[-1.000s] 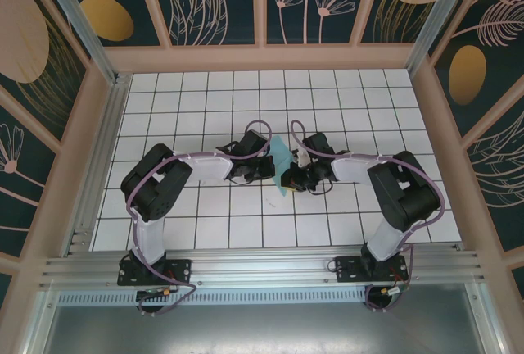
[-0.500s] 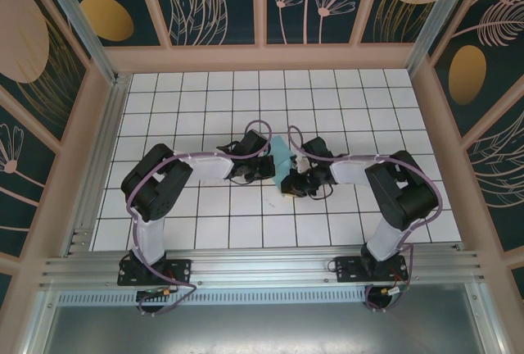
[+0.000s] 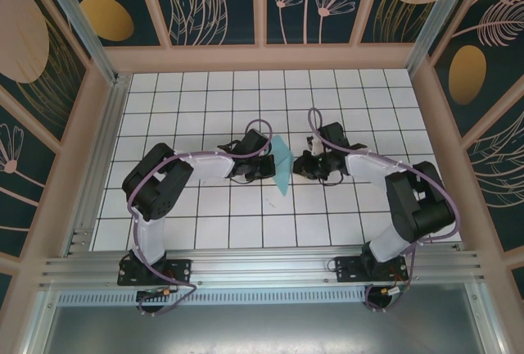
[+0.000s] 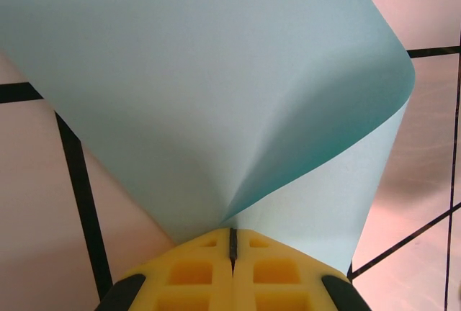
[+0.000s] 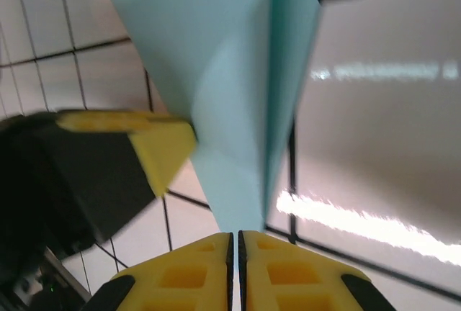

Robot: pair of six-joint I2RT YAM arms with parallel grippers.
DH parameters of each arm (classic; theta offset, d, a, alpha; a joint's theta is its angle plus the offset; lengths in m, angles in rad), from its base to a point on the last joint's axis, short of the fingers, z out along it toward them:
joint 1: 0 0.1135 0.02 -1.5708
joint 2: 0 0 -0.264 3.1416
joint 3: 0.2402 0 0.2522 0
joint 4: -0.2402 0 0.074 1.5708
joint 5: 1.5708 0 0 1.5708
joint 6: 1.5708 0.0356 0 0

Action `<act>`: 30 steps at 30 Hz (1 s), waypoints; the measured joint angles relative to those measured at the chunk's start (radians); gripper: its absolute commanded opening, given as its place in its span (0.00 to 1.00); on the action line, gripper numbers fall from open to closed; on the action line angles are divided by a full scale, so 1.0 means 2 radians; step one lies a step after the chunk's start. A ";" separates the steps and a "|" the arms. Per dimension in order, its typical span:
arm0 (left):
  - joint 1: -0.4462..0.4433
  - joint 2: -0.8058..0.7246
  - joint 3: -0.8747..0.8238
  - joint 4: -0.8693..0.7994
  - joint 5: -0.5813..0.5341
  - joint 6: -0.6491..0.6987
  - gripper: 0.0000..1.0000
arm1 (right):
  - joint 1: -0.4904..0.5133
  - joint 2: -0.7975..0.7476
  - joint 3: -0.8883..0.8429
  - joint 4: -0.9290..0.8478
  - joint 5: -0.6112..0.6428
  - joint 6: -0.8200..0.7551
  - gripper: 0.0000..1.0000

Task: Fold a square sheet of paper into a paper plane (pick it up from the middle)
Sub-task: Third fold the triangle at the center of the table.

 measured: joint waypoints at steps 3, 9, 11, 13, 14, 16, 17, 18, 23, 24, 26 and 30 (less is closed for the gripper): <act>0.000 0.000 0.001 -0.002 0.000 0.002 0.03 | 0.022 0.039 0.039 0.009 0.009 -0.004 0.13; 0.000 0.001 0.003 -0.004 0.000 0.002 0.02 | 0.037 0.087 0.051 0.011 0.016 -0.003 0.11; 0.000 0.001 0.003 -0.005 0.000 0.004 0.02 | 0.035 0.097 0.051 0.011 0.021 -0.001 0.10; 0.000 0.002 0.005 -0.008 0.000 0.007 0.02 | 0.032 0.105 0.051 0.011 0.023 0.001 0.10; 0.000 0.002 0.006 -0.009 0.000 0.008 0.02 | 0.031 0.108 0.051 0.013 0.021 0.002 0.10; 0.000 0.003 0.009 -0.013 0.000 0.013 0.01 | 0.026 0.108 0.051 0.019 0.021 0.008 0.10; 0.000 0.004 0.010 -0.014 0.000 0.015 0.01 | 0.023 0.108 0.050 0.023 0.020 0.012 0.10; 0.000 0.004 0.011 -0.016 0.000 0.019 0.01 | 0.017 0.108 0.049 0.028 0.020 0.017 0.10; 0.000 0.007 0.019 -0.028 0.000 0.038 0.01 | -0.010 0.108 0.039 0.050 -0.006 0.053 0.11; 0.000 0.008 0.020 -0.030 0.000 0.042 0.01 | -0.013 0.108 0.039 0.052 -0.010 0.058 0.11; 0.000 0.009 0.023 -0.034 0.000 0.047 0.01 | -0.014 0.106 0.039 0.055 -0.013 0.064 0.12; 0.000 0.010 0.027 -0.039 0.000 0.053 0.01 | -0.014 0.100 0.053 0.047 -0.004 0.066 0.12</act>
